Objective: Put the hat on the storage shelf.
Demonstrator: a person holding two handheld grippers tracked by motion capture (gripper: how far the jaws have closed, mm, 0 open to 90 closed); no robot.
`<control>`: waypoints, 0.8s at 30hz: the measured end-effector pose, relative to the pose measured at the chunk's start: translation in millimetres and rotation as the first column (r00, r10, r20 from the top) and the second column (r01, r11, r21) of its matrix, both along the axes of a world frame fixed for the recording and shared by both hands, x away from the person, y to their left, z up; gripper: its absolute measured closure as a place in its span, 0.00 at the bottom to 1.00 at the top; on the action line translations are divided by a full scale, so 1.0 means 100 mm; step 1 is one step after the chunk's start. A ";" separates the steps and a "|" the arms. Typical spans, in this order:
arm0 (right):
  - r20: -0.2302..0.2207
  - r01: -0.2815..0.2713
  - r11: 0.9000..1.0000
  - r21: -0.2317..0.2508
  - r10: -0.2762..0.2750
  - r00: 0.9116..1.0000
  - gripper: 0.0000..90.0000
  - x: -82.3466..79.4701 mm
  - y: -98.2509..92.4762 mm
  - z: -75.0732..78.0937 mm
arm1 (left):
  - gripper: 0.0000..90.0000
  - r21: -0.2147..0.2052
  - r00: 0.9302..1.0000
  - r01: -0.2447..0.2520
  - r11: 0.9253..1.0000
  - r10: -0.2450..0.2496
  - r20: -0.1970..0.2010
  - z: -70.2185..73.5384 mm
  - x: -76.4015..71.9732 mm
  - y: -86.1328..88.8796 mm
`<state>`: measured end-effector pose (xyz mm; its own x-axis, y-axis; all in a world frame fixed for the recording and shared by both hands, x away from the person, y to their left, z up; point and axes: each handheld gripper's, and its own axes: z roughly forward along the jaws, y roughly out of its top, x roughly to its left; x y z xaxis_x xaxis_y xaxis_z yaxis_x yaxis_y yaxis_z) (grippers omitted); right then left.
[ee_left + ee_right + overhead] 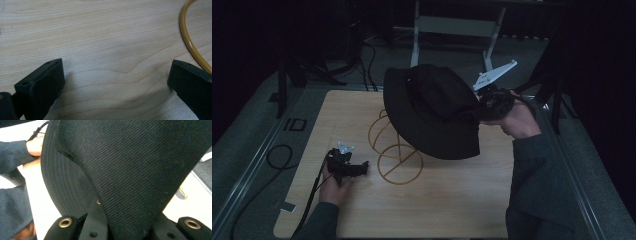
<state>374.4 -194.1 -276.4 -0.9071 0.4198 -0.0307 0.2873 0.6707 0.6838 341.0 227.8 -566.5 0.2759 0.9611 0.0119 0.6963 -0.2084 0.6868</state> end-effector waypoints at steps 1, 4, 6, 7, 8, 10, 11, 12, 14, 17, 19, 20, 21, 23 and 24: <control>0.000 -0.003 1.000 -0.002 0.003 1.000 0.96 0.00 0.02 0.00 | 0.01 0.001 1.000 0.000 1.000 0.000 0.000 0.00 0.00 0.00; 0.000 -0.017 1.000 -0.006 0.017 1.000 0.96 -0.01 0.07 0.00 | 0.01 -0.001 1.000 0.000 1.000 0.000 0.000 0.00 0.00 0.00; 0.000 -0.021 1.000 -0.009 0.021 1.000 0.96 -0.01 0.09 0.00 | 0.01 -0.001 1.000 0.000 1.000 0.000 0.000 0.00 0.00 0.00; 0.000 -0.025 1.000 -0.012 0.025 1.000 0.96 -0.02 0.11 0.00 | 0.01 -0.001 1.000 -0.001 1.000 0.001 0.000 0.00 0.00 0.00; 0.002 -0.032 0.999 -0.017 0.032 0.999 0.96 -0.02 0.15 0.00 | 0.01 -0.001 1.000 0.000 1.000 0.000 0.000 0.00 0.00 0.00; 0.002 -0.041 0.999 -0.022 0.041 0.999 0.96 -0.02 0.18 0.00 | 0.01 -0.001 1.000 0.000 1.000 0.000 0.000 0.00 0.00 0.00; 0.001 -0.044 0.999 -0.026 0.044 0.999 0.96 -0.02 0.20 0.00 | 0.01 -0.001 1.000 0.000 1.000 0.000 0.000 0.00 0.00 0.00; 0.002 -0.050 0.998 -0.029 0.050 0.999 0.96 -0.02 0.21 -0.01 | 0.01 -0.001 1.000 0.000 1.000 0.000 0.000 0.00 0.00 0.00; 0.002 -0.053 0.998 -0.035 0.054 0.999 0.96 -0.02 0.24 -0.01 | 0.01 -0.001 1.000 0.000 1.000 0.000 0.000 0.00 0.00 0.00; -0.002 -0.060 0.997 -0.049 0.060 0.998 0.96 -0.03 0.29 -0.02 | 0.01 -0.001 1.000 0.000 1.000 0.000 0.000 0.00 0.00 0.00; -0.004 -0.070 0.996 -0.054 0.070 0.998 0.96 -0.02 0.32 -0.02 | 0.01 -0.002 1.000 0.000 1.000 0.000 -0.001 0.00 0.00 0.00; -0.005 -0.072 0.996 -0.055 0.072 0.997 0.96 -0.02 0.34 -0.03 | 0.01 -0.002 1.000 0.000 1.000 0.000 -0.001 0.00 0.00 0.00; -0.008 -0.074 0.996 -0.058 0.074 0.997 0.96 -0.02 0.36 -0.04 | 0.01 -0.002 1.000 0.000 1.000 0.000 -0.001 0.00 0.00 0.00; -0.009 -0.083 0.994 -0.067 0.082 0.997 0.96 -0.02 0.40 -0.05 | 0.01 -0.002 1.000 0.000 1.000 0.000 -0.001 0.00 0.00 0.00; -0.010 -0.087 0.993 -0.075 0.087 0.996 0.96 -0.02 0.42 -0.06 | 0.01 -0.002 1.000 -0.001 1.000 0.001 0.000 0.00 0.00 0.00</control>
